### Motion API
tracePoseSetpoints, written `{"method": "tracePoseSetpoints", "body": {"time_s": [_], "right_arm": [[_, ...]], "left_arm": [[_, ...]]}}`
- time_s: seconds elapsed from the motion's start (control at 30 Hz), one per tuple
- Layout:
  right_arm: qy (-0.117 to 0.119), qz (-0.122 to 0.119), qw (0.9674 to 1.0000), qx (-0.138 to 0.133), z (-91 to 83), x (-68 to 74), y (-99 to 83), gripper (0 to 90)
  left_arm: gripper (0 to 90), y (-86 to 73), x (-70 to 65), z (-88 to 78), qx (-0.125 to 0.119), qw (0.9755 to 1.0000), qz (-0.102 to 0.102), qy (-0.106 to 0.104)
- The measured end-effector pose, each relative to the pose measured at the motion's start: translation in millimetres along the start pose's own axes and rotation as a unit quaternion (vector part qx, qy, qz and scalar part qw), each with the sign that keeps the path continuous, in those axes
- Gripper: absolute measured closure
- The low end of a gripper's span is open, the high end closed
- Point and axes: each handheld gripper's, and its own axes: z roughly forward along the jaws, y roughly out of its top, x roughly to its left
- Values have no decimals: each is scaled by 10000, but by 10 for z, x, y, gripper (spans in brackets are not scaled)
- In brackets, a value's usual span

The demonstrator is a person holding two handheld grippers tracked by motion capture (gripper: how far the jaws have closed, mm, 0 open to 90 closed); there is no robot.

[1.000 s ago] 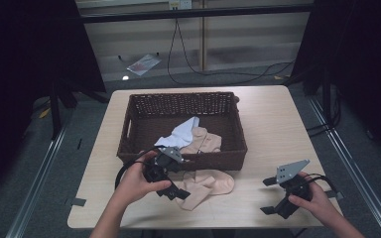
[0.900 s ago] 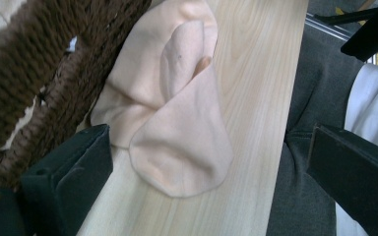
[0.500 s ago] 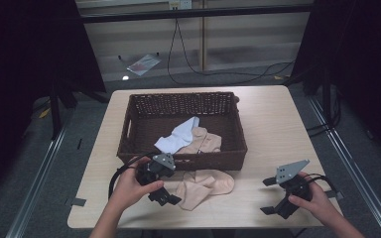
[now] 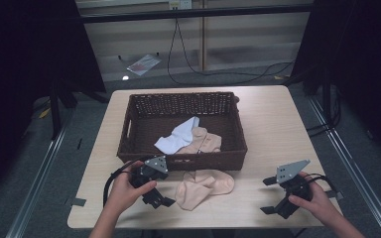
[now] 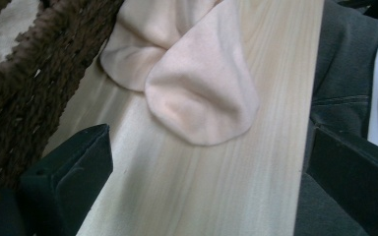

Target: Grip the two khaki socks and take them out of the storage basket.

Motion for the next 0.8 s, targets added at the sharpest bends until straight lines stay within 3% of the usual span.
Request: {"method": "tracePoseSetpoints", "body": {"time_s": [0.5, 0.8], "right_arm": [[-23, -13, 10000, 10, -3, 3, 0, 29], [-98, -49, 9999, 69, -3, 3, -3, 30]], "left_arm": [[38, -152, 91, 100, 2, 10000, 26, 64], [39, -175, 77, 183, -11, 9997, 254, 54]]}}
